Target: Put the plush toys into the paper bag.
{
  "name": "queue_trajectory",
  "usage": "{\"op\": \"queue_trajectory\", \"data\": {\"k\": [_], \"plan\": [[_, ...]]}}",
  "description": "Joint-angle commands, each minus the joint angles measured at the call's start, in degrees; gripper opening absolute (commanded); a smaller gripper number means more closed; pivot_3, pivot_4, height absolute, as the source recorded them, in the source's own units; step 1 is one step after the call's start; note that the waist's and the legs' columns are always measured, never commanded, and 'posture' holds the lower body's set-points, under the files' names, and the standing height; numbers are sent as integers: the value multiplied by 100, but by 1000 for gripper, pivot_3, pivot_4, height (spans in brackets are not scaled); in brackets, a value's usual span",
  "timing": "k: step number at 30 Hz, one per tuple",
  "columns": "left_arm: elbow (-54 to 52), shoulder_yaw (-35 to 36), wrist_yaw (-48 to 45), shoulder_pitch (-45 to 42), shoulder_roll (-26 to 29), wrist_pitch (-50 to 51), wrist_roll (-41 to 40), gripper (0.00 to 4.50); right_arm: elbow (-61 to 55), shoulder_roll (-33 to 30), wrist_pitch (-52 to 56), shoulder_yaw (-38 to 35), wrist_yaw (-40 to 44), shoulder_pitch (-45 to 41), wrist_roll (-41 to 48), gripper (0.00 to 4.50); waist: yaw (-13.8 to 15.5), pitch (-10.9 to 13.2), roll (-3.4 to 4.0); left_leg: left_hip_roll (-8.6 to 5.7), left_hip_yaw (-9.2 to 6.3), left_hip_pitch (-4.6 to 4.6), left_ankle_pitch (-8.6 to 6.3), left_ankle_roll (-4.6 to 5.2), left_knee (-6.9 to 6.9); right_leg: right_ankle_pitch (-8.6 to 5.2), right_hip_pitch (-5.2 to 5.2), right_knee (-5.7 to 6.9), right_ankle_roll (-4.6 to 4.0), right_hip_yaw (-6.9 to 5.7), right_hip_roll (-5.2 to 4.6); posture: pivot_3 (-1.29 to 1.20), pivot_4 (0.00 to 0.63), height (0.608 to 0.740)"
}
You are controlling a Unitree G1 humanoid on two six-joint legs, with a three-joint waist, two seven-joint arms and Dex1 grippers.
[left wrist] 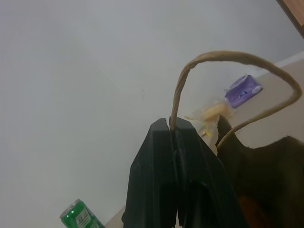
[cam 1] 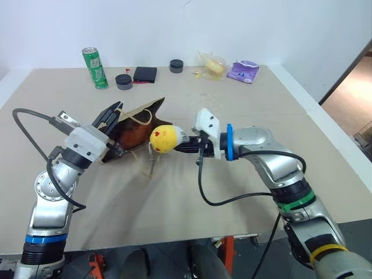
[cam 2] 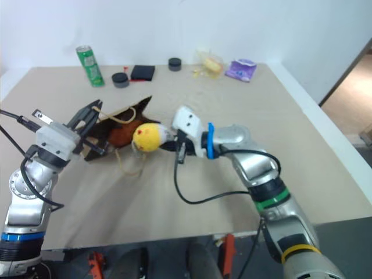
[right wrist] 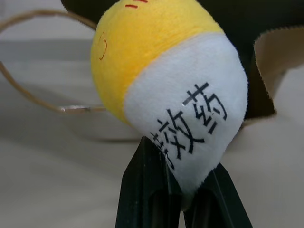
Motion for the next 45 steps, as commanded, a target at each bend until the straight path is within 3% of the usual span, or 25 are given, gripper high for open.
{"op": "queue_trajectory", "data": {"k": [1,8,15,25,28,31,32,34,35,36,45], "plan": [[-219,57,78,-110,12,17,-57,0,650,292,-384,161,-160,-474,-443,54,-1,0,0,0,0,0,0,0,0,0,0,0,-2,0,0,0,150,740],[-346,18,80,-22,-19,46,-39,0,1512,989,-558,155,-233,-1063,-618,54,-1,0,-1,1,-3,-3,0,0,-6,9,-2,0,11,-5,2,0,150,740],[-429,-37,107,58,-82,103,-11,0,1239,1587,-279,300,-271,-1122,-672,54,-1,0,0,1,-7,-5,-4,-2,-11,6,-3,0,7,-8,2,0,150,740],[-442,-87,144,13,-91,170,-7,0,2194,2242,-695,267,-1200,-1276,-1287,54,-3,-1,-2,4,-7,-3,-4,-3,-5,10,-3,0,5,-16,2,0,150,740],[-453,-59,157,14,-88,220,-33,0,1897,2199,-630,-32,-1118,-1251,-1043,1081,-2,-2,-3,4,-7,-7,-4,-3,-5,10,-3,0,6,-15,1,0,150,740],[-446,-48,145,24,-76,235,-41,0,1278,1912,-435,-223,-853,-1113,-806,2599,0,-1,-3,4,-9,-8,-4,-3,-8,9,-4,0,4,-15,2,0,150,740],[-440,-45,143,22,-75,235,-41,0,1109,1841,-334,-280,-802,-1077,-722,2869,1,-1,-2,4,-10,-9,-5,-3,-8,9,-3,0,4,-15,2,0,150,740],[-387,-40,139,-9,-72,228,-48,0,708,1665,-164,-445,-692,-969,-518,3925,2,-2,-3,4,-10,-8,-5,-4,-8,9,-3,0,3,-15,2,0,150,740],[-357,-36,141,-30,-73,229,-56,0,524,1586,-21,-541,-631,-916,-385,4231,3,-2,-3,4,-10,-8,-5,-4,-8,8,-3,0,4,-15,2,0,150,740],[-329,-33,142,-51,-77,239,-70,0,402,1495,36,-587,-594,-862,-330,4429,3,-2,-3,4,-10,-8,-5,-4,-8,8,-3,0,4,-15,2,0,150,740],[-179,-19,116,-143,-90,320,-199,0,-111,701,-439,-641,-229,-124,-216,4429,0,-2,-3,4,-10,-4,-5,-4,-7,5,-1,0,11,-15,2,0,150,740]]}}
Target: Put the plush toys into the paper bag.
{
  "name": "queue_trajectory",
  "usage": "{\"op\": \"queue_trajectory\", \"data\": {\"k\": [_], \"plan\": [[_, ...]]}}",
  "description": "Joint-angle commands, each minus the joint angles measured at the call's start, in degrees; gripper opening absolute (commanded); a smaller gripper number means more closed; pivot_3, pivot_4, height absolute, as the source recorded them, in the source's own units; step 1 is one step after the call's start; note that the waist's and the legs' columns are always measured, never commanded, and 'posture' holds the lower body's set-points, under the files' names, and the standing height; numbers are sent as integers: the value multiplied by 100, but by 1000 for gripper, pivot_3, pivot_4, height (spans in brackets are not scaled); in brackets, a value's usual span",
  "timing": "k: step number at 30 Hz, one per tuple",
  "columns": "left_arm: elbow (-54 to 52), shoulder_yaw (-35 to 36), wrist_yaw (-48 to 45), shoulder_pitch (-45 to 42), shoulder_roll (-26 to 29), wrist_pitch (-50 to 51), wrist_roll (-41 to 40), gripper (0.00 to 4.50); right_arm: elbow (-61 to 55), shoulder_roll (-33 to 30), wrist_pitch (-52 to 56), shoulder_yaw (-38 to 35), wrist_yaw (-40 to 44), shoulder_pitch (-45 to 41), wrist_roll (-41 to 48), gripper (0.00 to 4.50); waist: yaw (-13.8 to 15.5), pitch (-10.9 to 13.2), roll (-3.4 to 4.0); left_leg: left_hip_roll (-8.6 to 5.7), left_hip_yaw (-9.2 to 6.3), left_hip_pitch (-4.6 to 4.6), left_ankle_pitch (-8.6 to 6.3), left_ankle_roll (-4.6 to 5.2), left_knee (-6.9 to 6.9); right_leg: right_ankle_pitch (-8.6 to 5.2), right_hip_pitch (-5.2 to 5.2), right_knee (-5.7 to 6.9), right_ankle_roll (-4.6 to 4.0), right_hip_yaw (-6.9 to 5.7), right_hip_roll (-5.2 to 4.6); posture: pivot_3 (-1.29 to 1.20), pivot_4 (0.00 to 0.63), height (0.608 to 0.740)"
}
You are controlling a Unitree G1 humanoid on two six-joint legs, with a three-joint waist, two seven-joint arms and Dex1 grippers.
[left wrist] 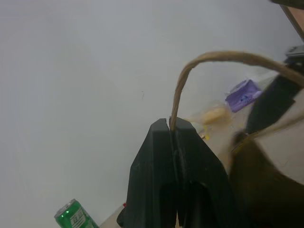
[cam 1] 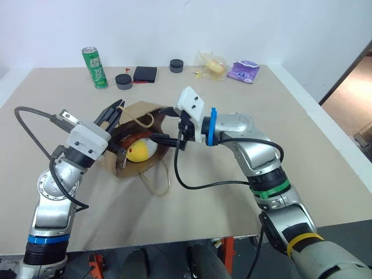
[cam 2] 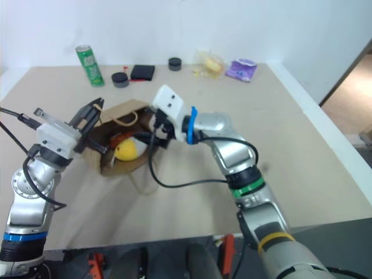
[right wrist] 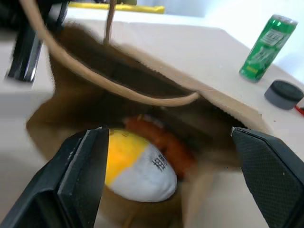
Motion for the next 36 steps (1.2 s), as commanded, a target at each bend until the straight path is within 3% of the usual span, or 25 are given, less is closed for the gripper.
{"op": "queue_trajectory", "data": {"k": [1,3,6,10,14,19,24,27,34,36], "plan": [[14,78,31,-121,-10,83,-157,0,-424,-324,-335,-84,236,238,65,4429,0,0,0,0,1,0,0,0,0,0,0,0,0,1,0,0,150,740],[14,132,71,-148,-23,188,-225,0,-809,-659,-709,-137,677,669,260,4429,4,0,0,-1,0,-1,0,0,0,-1,0,0,1,1,0,0,150,740],[30,152,60,-171,0,226,-259,0,-998,-1099,-2092,17,1025,1386,-24,4429,34,0,-1,-5,-2,-2,-5,1,-1,-15,4,0,13,1,-3,0,150,740],[72,177,56,-200,10,266,-296,0,-310,-1269,-4768,396,246,1930,-1415,4429,-10,0,0,-5,5,5,-9,0,1,-13,3,0,12,9,-2,0,150,740],[123,165,66,-256,-11,306,-327,0,486,-1133,-6698,771,-1029,2005,-2855,4429,-13,-1,-1,-4,5,20,-7,1,1,-8,11,0,5,8,1,0,150,740],[129,161,49,-290,-6,362,-359,0,1439,-838,-7525,1094,-2229,1672,-4069,4429,-11,-1,-3,-7,13,19,-5,-1,14,-7,14,0,0,21,-2,0,150,740],[114,150,50,-326,-2,409,-356,0,2034,-481,-7906,1155,-3213,1400,-4540,4429,-9,-3,-7,-7,13,25,-5,0,18,-7,21,0,-6,23,-2,0,150,740],[107,171,48,-322,14,429,-349,0,2043,-325,-8160,1016,-3703,1253,-4543,3692,-9,-3,-6,-6,12,29,-5,0,14,-8,23,0,-11,24,-1,0,150,740],[146,255,84,-343,31,468,-369,0,1544,-468,-8298,497,-3807,965,-3690,554,-3,-3,-6,-7,12,29,-5,0,16,-5,29,0,-4,26,-3,0,150,740],[144,263,108,-384,10,502,-399,0,1440,-506,-8190,304,-3780,752,-3464,85,-3,-3,-7,-7,12,30,-5,1,16,-4,28,0,-5,27,-3,0,150,740]]}}
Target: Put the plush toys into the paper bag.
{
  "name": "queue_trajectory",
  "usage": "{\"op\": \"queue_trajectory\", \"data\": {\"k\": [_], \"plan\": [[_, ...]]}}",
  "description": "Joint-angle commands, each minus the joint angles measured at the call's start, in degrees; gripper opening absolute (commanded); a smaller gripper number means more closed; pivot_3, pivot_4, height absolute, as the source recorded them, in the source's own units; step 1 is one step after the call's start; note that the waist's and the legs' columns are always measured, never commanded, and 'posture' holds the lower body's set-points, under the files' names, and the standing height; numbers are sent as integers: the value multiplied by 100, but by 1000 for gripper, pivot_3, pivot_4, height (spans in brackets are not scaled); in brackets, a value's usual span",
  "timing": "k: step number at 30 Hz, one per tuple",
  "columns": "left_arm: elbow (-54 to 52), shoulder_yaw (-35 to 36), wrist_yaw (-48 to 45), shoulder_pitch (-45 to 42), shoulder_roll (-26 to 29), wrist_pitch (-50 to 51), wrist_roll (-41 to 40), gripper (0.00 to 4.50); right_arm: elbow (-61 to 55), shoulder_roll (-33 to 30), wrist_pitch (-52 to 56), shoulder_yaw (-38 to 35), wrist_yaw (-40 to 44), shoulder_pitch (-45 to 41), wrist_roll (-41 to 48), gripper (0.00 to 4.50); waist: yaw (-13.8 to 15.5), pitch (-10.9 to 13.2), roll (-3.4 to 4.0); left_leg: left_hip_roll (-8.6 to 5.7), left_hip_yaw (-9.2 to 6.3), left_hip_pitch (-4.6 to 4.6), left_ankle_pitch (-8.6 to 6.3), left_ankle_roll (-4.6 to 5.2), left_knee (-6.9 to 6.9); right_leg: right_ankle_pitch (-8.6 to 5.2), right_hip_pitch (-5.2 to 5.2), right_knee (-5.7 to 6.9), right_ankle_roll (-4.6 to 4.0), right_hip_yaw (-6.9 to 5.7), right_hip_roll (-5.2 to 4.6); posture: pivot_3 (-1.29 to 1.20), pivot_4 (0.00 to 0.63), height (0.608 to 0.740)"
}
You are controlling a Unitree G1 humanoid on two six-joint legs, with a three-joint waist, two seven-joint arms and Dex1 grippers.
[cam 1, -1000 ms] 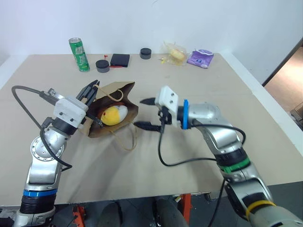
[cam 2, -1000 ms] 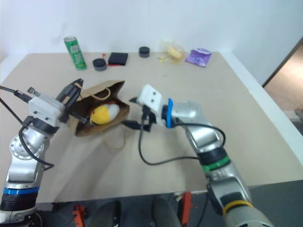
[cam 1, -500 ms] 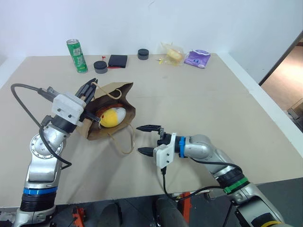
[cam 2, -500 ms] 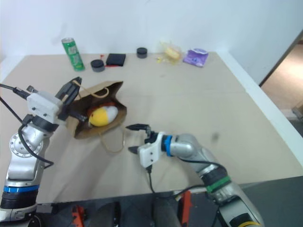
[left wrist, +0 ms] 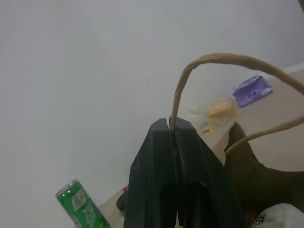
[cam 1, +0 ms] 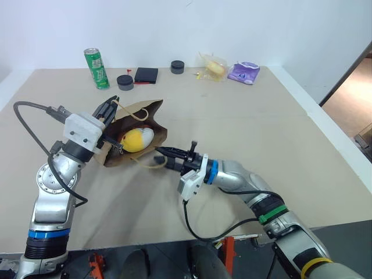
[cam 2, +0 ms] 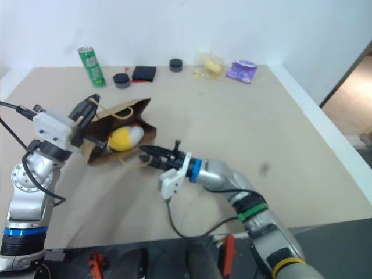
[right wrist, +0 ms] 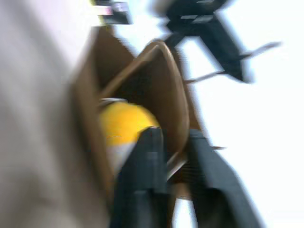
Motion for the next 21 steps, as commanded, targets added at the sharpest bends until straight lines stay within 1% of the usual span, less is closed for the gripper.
{"op": "queue_trajectory", "data": {"k": [1,4,8,12,13,15,16,17,20,21], "plan": [[-57,147,102,-178,-2,22,-90,0,-392,-40,116,-448,-43,-440,510,85,1,0,0,0,0,1,0,0,-1,0,0,0,0,0,0,0,150,740],[-91,166,156,-280,-57,130,-207,0,-346,-124,263,-672,-8,-849,674,85,1,0,0,1,-2,5,1,1,-2,2,4,0,-2,-2,2,0,150,740],[-71,201,216,-363,-110,266,-320,0,-195,-200,387,-765,81,-1226,766,85,-1,0,0,1,-1,4,0,1,-4,5,3,0,4,-1,2,0,150,740],[-34,147,211,-240,-135,237,-295,0,-82,-172,689,-477,693,-1121,1135,85,-2,0,0,1,-2,7,0,2,-15,9,3,0,-3,-3,2,0,150,740],[-51,135,211,-216,-142,259,-301,0,-103,-190,628,-451,727,-1084,1090,85,-2,0,0,1,-2,7,-1,3,-17,15,2,0,-12,-2,2,0,150,740],[-188,-18,14,-65,-181,591,-590,0,-171,-241,681,-380,918,-948,1127,85,-2,0,0,1,-2,6,-1,3,-17,15,2,0,-14,-2,2,0,150,740],[-250,-78,-62,-3,-196,742,-712,0,-189,-273,701,-349,997,-906,1144,380,-1,0,0,1,-1,4,-1,3,-17,15,0,0,-13,-2,2,0,150,740],[-286,-103,-100,26,-217,837,-802,0,-185,-283,749,-343,1066,-887,1171,563,0,0,0,0,-1,7,-2,4,-17,13,4,0,-13,-2,0,0,150,740],[-423,-65,-143,34,-269,1408,-1249,0,-181,-266,854,-392,1233,-883,1287,1722,0,0,0,0,-1,5,-2,5,-14,13,2,0,-10,-3,0,0,150,740],[-444,-28,-146,9,-263,1581,-1382,0,-194,-237,943,-422,1333,-872,1458,2087,0,0,0,0,-1,7,-2,5,-14,13,3,0,-9,-3,1,0,150,740]]}}
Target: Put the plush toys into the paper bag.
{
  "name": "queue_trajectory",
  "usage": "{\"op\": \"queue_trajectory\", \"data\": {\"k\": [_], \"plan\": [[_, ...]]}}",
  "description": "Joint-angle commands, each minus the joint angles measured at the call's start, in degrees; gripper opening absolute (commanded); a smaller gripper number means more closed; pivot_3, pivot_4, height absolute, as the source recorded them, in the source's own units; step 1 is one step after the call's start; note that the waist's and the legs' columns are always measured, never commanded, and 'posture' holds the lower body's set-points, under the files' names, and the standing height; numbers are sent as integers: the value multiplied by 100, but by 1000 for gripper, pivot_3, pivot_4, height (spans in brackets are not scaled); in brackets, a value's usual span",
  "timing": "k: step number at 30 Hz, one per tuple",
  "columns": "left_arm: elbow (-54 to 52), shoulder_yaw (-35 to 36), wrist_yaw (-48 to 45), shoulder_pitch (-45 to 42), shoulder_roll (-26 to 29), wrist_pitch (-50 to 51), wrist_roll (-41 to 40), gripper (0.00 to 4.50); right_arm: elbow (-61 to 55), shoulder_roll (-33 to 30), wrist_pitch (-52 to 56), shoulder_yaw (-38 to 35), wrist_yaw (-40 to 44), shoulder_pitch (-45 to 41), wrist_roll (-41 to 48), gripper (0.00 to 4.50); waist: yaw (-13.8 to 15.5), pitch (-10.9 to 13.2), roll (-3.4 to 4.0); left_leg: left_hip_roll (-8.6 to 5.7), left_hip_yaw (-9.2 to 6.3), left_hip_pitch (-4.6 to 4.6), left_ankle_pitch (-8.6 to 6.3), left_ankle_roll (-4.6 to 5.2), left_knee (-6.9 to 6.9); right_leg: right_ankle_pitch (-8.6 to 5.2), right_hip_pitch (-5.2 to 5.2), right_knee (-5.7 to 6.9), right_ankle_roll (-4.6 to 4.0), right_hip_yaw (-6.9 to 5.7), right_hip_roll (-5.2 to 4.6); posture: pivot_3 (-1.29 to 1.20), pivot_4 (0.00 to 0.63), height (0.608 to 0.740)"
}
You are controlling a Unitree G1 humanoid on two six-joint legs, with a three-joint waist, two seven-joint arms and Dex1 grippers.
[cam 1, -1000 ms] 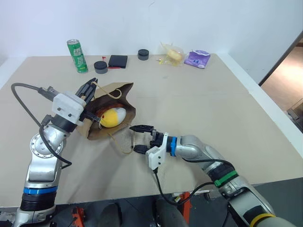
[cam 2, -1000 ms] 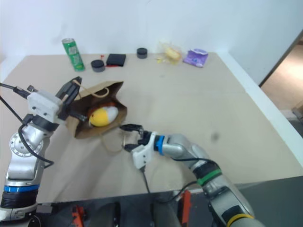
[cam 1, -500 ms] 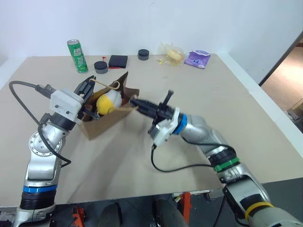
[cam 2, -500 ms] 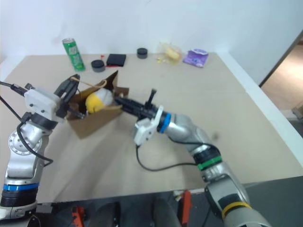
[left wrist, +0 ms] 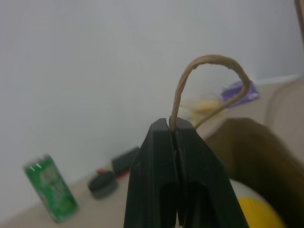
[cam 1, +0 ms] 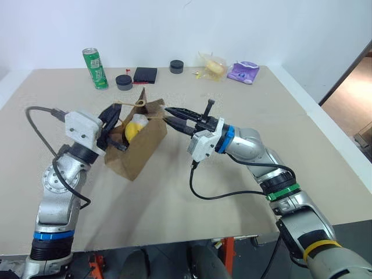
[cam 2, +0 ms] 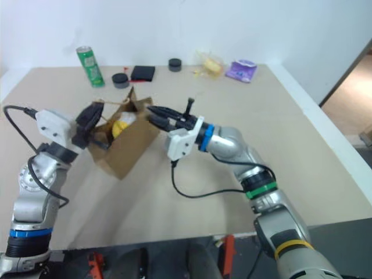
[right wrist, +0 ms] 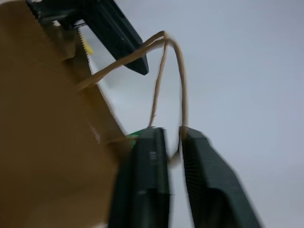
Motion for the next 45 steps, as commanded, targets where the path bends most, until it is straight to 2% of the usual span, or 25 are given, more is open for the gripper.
{"op": "queue_trajectory", "data": {"k": [1,2,5,7,9,10,15,18,19,22,24,28,31,38,45], "plan": [[-308,128,-47,-76,5,628,-544,644,-227,18,168,-161,240,-77,522,2821,0,0,0,1,-1,3,0,0,0,-2,3,0,3,-1,1,0,150,740],[-335,190,-43,-100,40,843,-696,946,-254,32,255,-183,335,-67,676,3210,-1,0,0,1,-1,4,0,0,0,-5,3,0,7,-1,1,0,150,740],[-496,435,-43,-131,150,1496,-1301,2237,-364,43,543,-231,626,2,1106,4481,-2,0,0,3,-2,6,1,2,0,-8,3,1,13,-2,5,0,150,740],[-688,621,-59,-68,258,1916,-1736,2976,-485,76,900,-279,847,113,1485,4500,-2,0,0,4,-3,5,1,2,0,-8,3,1,14,-2,5,0,150,740],[-870,794,-79,30,382,2287,-2118,4167,-617,101,1295,-309,1075,222,1792,4500,-3,0,0,4,-5,4,1,1,-1,-8,4,1,12,-4,5,0,150,740],[-949,876,-77,77,453,2427,-2251,4472,-684,119,1469,-337,1152,272,1918,4500,-4,0,0,4,-5,3,1,1,-1,-9,4,1,11,-3,4,0,150,740],[-1334,1631,159,303,804,3491,-3876,4472,-1029,193,2867,-437,1660,541,2737,4500,-2,1,0,8,-6,3,0,1,-2,-11,1,1,9,-6,5,0,150,740],[-1535,2075,52,703,1122,4002,-4916,4472,-1493,180,4418,-493,2194,741,3681,4500,-8,1,-1,10,-10,3,1,1,0,-21,3,2,-4,-12,6,0,150,740],[-1589,2125,-37,871,1242,4049,-4931,4472,-1715,170,5020,-580,2308,788,4119,4500,-8,2,-1,11,-8,6,0,1,1,-25,5,2,-10,-12,5,0,150,740],[-1748,1975,-456,1433,1539,4002,-4540,4472,-2884,-423,7280,-959,3099,897,6355,4500,-2,8,9,11,-8,4,0,1,-2,-31,0,3,-18,-13,5,0,150,740],[-1644,1786,-451,1555,1539,3768,-4071,4472,-3218,-821,7942,-1284,3334,795,7026,4500,16,8,9,9,-7,1,0,0,-2,-41,-2,5,-21,-14,1,0,150,740],[-1382,1508,-355,1532,1284,3078,-3103,4472,-3354,-1223,8306,-1531,3407,555,7063,4500,32,7,8,8,-10,5,-1,-1,2,-40,-2,5,-27,-20,1,0,150,740],[-1369,1452,-328,1479,1039,2808,-2922,4472,-3399,-1307,8336,-1482,3450,527,6865,4500,20,3,1,9,-8,9,-1,-1,2,-36,-3,4,-34,-21,2,0,150,740],[-1103,822,-463,1348,797,2251,-2012,4472,-3515,-1166,8364,-1442,3405,572,6647,4500,12,3,1,7,-6,-14,-5,0,-3,-45,-19,5,-24,-13,5,0,150,740],[-760,577,-444,1102,612,2058,-1615,4472,-3493,-1149,8408,-1602,3396,391,6639,4500,17,3,1,6,-8,-24,-6,0,0,-45,-26,5,-20,-14,5,0,150,740]]}}
